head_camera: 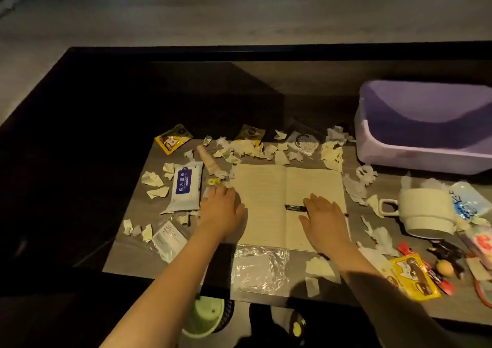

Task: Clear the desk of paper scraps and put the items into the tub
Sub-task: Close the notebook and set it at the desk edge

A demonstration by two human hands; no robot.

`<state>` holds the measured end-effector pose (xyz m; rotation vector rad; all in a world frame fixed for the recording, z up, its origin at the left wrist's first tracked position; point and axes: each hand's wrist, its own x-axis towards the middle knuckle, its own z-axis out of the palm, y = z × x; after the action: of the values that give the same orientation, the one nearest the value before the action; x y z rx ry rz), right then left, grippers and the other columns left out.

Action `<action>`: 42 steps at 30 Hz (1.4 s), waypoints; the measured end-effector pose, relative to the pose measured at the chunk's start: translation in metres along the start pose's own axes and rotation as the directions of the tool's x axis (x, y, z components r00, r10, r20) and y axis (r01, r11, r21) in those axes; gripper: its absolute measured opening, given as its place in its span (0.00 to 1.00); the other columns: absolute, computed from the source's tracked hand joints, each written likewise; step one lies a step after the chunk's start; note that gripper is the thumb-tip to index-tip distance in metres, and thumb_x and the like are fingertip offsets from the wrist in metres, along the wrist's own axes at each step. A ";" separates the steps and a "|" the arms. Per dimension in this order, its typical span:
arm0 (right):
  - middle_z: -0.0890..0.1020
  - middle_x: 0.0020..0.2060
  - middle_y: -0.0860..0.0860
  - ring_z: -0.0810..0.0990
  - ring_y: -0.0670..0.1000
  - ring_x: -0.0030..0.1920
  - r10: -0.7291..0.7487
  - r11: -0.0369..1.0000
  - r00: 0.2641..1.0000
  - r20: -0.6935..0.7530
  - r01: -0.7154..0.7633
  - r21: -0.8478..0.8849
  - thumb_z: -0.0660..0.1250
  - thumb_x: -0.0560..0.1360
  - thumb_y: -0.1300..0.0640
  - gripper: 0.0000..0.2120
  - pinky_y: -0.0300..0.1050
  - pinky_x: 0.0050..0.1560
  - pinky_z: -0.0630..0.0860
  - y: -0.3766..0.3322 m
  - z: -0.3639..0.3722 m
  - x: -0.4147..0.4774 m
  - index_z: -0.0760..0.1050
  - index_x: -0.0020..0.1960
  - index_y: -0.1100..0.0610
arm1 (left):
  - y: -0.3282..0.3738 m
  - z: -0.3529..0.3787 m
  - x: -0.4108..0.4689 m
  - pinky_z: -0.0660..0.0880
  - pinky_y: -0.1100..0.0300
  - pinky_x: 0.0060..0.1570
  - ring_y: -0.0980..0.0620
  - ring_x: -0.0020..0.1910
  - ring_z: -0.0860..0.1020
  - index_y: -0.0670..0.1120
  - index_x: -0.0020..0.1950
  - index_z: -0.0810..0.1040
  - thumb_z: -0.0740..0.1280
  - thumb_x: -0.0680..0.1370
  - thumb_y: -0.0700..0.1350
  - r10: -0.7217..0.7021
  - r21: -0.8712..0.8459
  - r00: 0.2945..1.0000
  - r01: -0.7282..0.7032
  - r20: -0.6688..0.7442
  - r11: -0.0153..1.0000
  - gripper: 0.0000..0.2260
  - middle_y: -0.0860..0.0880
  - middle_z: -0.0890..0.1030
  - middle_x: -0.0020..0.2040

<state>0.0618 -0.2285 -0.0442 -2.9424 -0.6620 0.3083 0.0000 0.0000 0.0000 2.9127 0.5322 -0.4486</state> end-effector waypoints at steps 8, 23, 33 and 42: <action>0.82 0.35 0.53 0.80 0.57 0.34 -0.058 0.994 0.927 -0.371 0.090 0.068 0.78 0.63 0.58 0.10 0.47 0.36 0.76 0.009 0.021 0.012 0.80 0.42 0.59 | 0.002 0.024 0.018 0.67 0.49 0.62 0.42 0.67 0.65 0.43 0.67 0.68 0.57 0.77 0.61 -0.129 0.033 0.990 0.131 -0.064 0.991 0.27 0.42 0.68 0.67; 0.79 0.33 0.51 0.76 0.56 0.34 -0.174 0.984 0.808 -0.563 0.162 -0.072 0.70 0.70 0.55 0.05 0.44 0.35 0.63 0.020 0.039 0.024 0.77 0.39 0.57 | -0.009 0.053 0.071 0.62 0.42 0.65 0.38 0.69 0.60 0.44 0.62 0.73 0.54 0.76 0.65 -0.175 -0.074 0.924 0.159 -0.340 0.984 0.28 0.40 0.59 0.73; 0.80 0.51 0.52 0.78 0.55 0.50 -0.141 0.984 0.893 -0.427 0.080 -0.158 0.56 0.80 0.52 0.11 0.45 0.41 0.65 0.011 0.033 0.014 0.73 0.56 0.55 | -0.013 0.065 0.045 0.67 0.44 0.64 0.39 0.69 0.63 0.45 0.68 0.69 0.59 0.76 0.62 -0.098 -0.034 0.881 0.093 -0.462 0.995 0.27 0.39 0.53 0.76; 0.80 0.51 0.53 0.78 0.56 0.51 0.004 1.000 0.939 -0.344 0.000 0.010 0.56 0.79 0.57 0.11 0.48 0.47 0.76 0.002 0.028 -0.003 0.73 0.58 0.54 | -0.003 0.042 0.002 0.70 0.51 0.62 0.42 0.66 0.70 0.43 0.75 0.59 0.65 0.75 0.56 -0.142 -0.322 0.980 0.092 -0.138 0.942 0.33 0.42 0.71 0.68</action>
<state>0.0535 -0.2301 -0.0714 -2.8777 -0.6029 -0.2021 -0.0108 -0.0045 -0.0406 2.6299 0.7296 -0.1276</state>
